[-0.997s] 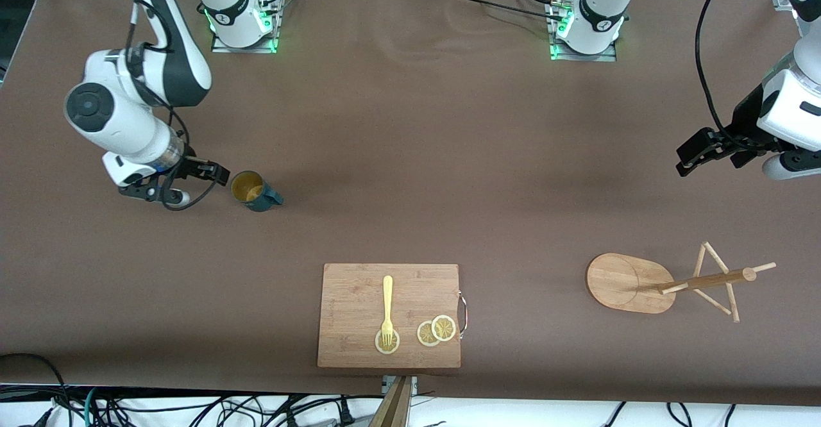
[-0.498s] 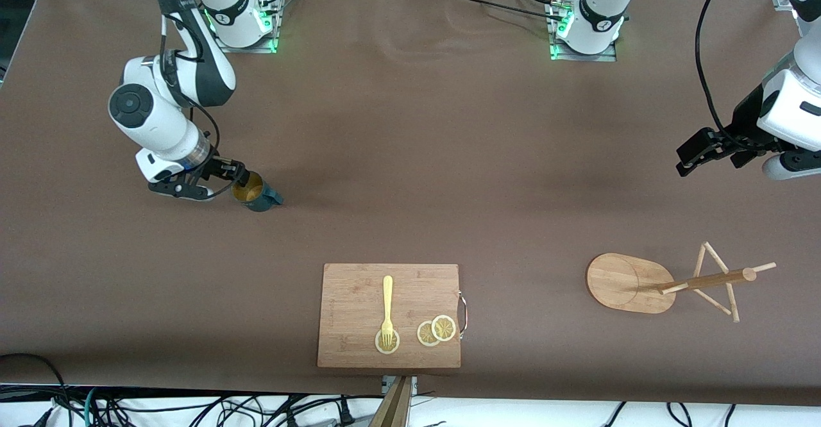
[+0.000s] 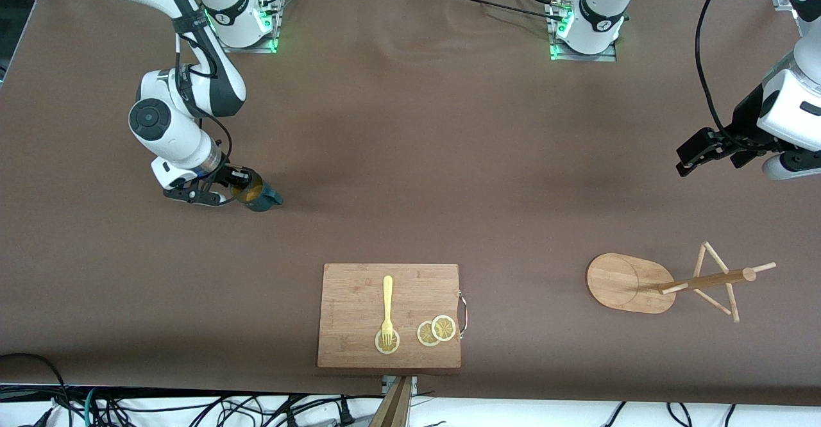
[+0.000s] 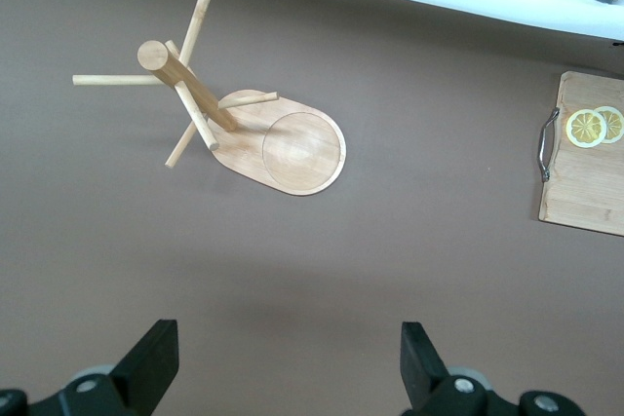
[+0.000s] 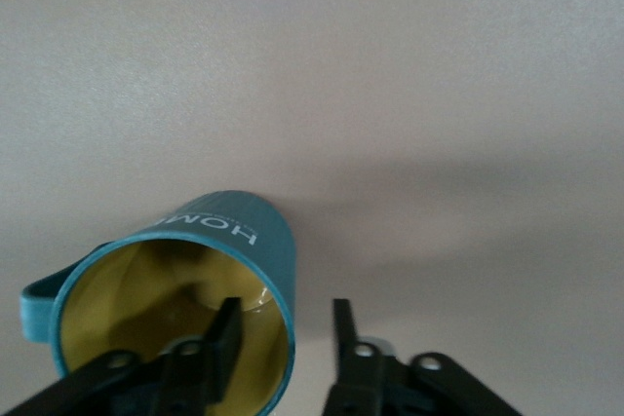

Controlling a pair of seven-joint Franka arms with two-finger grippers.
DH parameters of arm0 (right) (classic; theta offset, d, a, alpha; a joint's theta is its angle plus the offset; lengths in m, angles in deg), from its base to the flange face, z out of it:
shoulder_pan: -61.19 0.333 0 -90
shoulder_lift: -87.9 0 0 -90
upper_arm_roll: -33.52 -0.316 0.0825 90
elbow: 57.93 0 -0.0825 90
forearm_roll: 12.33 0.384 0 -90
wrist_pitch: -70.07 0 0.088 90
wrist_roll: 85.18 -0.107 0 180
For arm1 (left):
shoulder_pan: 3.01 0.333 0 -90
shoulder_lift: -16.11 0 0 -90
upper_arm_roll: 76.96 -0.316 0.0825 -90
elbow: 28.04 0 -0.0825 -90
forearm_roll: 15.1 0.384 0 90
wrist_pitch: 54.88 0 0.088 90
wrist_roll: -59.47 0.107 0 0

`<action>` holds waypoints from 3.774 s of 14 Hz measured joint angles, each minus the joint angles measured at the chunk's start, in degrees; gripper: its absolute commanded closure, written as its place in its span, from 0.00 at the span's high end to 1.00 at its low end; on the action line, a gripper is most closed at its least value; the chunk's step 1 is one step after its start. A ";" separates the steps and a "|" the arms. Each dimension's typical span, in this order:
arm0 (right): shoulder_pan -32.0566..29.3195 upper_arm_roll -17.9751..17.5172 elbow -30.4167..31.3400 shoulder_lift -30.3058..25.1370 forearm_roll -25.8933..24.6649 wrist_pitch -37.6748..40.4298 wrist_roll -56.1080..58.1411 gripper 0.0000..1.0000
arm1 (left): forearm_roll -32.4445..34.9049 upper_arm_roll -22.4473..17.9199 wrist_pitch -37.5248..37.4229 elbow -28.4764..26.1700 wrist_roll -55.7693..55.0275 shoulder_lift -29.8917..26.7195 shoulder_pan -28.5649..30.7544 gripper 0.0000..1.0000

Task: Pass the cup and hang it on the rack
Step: 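Grasp the mug rim and carry it toward the table middle, then release the mug and withdraw the right gripper toward its base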

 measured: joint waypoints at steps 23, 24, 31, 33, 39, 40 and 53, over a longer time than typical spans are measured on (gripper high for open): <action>22.75 -1.43 -40.23 12.87 5.10 29.45 -14.45 0.00 | 0.00 0.00 0.00 0.01 0.00 0.00 0.00 1.00; 24.47 -1.45 -42.56 15.37 5.18 29.26 -15.40 0.00 | 0.00 0.00 0.00 0.01 0.00 0.00 0.00 1.00; 34.57 -1.49 -50.85 27.99 5.32 17.31 -25.54 0.00 | 0.00 0.00 0.00 0.02 0.00 0.00 0.00 1.00; 35.57 -1.51 -51.01 30.11 5.52 15.14 -25.61 0.00 | 0.00 0.00 0.00 0.02 0.00 0.00 0.01 1.00; 36.49 -1.35 -52.85 31.01 5.66 14.48 -26.22 1.00 | 0.00 -0.02 0.00 0.03 0.00 0.00 0.03 1.00; 36.50 -1.24 -53.33 30.95 5.66 14.49 -26.23 1.00 | 0.00 -0.02 0.00 0.03 0.00 0.00 0.03 1.00; 28.41 19.48 -56.48 7.72 5.53 55.31 -6.69 1.00 | 0.00 -0.06 0.00 0.04 0.00 0.00 0.05 1.00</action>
